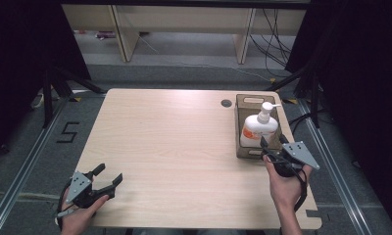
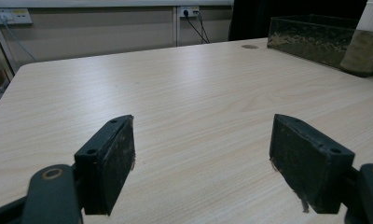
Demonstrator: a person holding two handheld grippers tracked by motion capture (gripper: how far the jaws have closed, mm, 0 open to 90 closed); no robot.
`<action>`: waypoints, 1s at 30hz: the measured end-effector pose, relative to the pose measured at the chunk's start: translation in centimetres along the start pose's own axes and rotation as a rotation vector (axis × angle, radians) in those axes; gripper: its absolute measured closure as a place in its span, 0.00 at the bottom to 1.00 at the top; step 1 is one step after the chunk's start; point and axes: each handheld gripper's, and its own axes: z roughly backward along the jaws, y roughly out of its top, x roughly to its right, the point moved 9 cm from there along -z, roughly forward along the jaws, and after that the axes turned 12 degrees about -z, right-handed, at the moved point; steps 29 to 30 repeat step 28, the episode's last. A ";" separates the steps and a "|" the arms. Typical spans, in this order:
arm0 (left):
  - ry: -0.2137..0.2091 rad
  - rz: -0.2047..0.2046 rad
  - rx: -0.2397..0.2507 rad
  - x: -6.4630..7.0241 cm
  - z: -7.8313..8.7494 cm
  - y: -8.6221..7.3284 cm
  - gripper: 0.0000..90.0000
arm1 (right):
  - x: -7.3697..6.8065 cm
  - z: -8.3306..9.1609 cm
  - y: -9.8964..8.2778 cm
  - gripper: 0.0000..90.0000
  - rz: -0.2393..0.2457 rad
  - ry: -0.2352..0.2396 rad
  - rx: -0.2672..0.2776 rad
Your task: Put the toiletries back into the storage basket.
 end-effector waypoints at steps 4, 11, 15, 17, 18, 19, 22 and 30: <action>0.001 0.002 0.001 0.0 0.0 0.0 0.24 | 1.2 0.6 -1.9 0.41 -0.009 -0.032 -0.052; 0.000 0.003 0.001 0.0 0.0 0.0 0.24 | 2.8 1.2 -5.2 0.42 -0.027 -0.051 -0.075; 0.001 0.005 0.000 0.0 0.0 0.0 0.24 | 3.5 1.4 -7.0 0.42 -0.020 -0.071 -0.078; -0.003 0.003 0.014 0.0 -0.1 0.1 0.24 | 3.6 1.5 -7.8 0.41 -0.040 -0.060 -0.086; -0.004 0.001 0.014 0.0 -0.1 0.1 0.24 | 3.8 1.8 -8.3 0.41 -0.055 -0.081 -0.104; -0.001 0.005 -0.002 0.0 0.0 0.0 0.24 | 3.9 1.7 -8.6 0.41 -0.044 -0.074 -0.110; -0.002 0.013 0.007 -0.1 0.0 0.0 0.24 | 4.1 1.9 -8.9 0.41 -0.050 -0.095 -0.107; -0.010 0.012 0.022 -0.1 -0.1 0.1 0.24 | 4.0 1.8 -9.1 0.39 -0.065 -0.070 -0.095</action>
